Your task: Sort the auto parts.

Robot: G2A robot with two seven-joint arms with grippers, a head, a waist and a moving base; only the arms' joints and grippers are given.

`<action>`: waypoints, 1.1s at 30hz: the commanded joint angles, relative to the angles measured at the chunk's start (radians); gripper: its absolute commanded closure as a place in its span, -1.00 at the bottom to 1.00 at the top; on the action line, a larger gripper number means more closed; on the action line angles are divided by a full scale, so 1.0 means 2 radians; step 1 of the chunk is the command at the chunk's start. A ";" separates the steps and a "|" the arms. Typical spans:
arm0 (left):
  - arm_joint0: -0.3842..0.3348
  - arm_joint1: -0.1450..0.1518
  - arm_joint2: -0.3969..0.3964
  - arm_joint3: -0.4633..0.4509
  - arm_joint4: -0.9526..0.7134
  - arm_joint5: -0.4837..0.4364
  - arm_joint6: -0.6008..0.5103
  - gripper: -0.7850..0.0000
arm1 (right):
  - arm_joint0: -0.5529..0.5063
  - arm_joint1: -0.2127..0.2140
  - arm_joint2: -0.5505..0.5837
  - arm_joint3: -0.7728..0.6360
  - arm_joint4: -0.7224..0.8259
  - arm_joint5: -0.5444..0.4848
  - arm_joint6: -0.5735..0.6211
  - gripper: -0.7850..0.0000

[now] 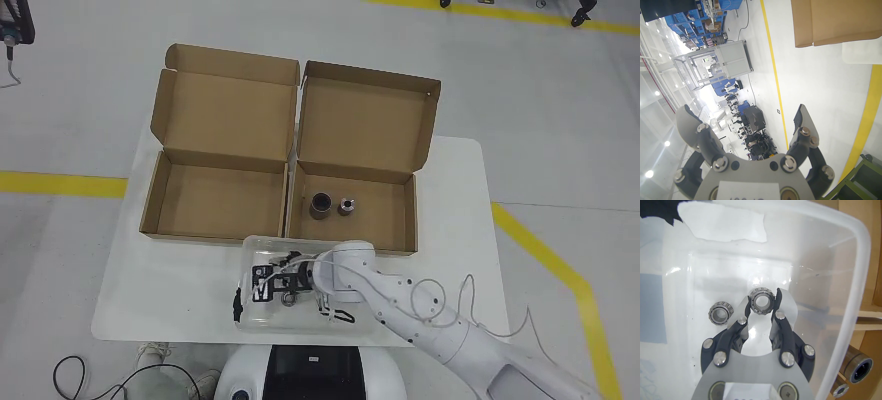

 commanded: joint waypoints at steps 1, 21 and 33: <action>0.000 0.000 0.000 0.000 0.000 0.000 0.000 -1.00 | -0.008 0.004 0.011 -0.013 0.003 -0.003 -0.021 1.00; 0.000 0.000 0.000 0.000 0.000 0.000 0.000 -1.00 | -0.083 0.044 0.132 -0.085 0.000 -0.033 -0.309 1.00; 0.000 0.000 0.000 0.000 0.000 0.000 0.000 -1.00 | -0.085 0.050 0.174 -0.125 0.016 -0.044 -0.389 1.00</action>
